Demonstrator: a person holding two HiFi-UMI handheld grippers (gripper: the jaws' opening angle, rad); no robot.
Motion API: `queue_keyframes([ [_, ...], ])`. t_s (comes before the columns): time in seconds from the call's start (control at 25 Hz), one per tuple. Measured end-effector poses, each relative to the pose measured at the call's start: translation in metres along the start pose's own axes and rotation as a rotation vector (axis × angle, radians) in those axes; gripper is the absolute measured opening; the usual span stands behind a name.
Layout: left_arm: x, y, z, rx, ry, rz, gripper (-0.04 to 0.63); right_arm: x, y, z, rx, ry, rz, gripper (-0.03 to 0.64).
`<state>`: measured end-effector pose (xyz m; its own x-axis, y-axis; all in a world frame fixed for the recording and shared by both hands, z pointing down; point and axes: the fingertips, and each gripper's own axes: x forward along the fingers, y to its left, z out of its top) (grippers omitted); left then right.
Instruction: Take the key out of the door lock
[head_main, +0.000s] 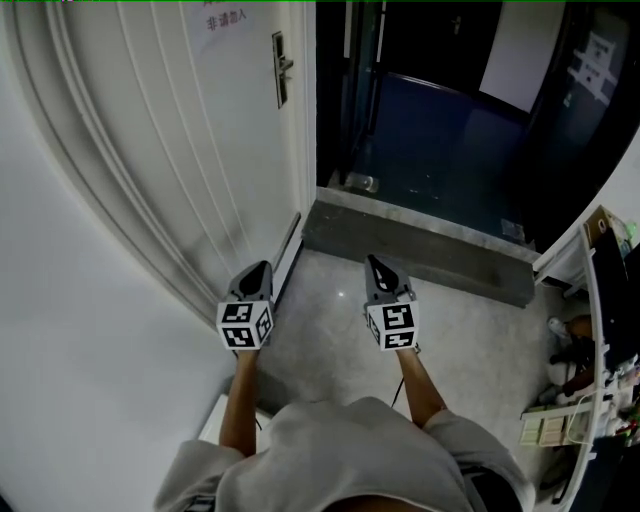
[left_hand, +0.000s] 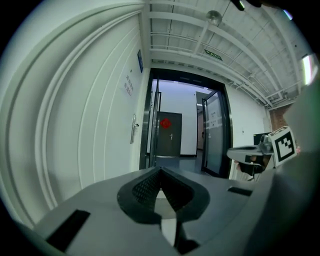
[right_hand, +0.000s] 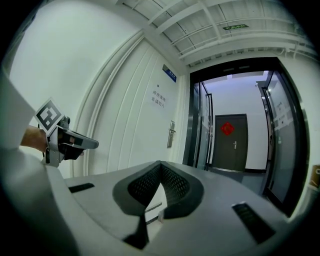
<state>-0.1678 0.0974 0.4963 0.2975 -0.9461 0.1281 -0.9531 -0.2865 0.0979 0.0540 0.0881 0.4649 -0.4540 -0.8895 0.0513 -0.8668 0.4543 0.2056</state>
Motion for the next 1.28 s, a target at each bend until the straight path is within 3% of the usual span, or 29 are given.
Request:
queue_keyframes([
  [0.68,0.119,0.039,-0.005,0.009,0.041,-0.005,0.018,0.118,-0.046,-0.030,0.003,0.038,0.024,0.023],
  [1.28,0.363,0.084,0.065,0.024,0.020,0.018,0.018,0.347,-0.174,-0.016,-0.003,0.001,0.077,0.023],
])
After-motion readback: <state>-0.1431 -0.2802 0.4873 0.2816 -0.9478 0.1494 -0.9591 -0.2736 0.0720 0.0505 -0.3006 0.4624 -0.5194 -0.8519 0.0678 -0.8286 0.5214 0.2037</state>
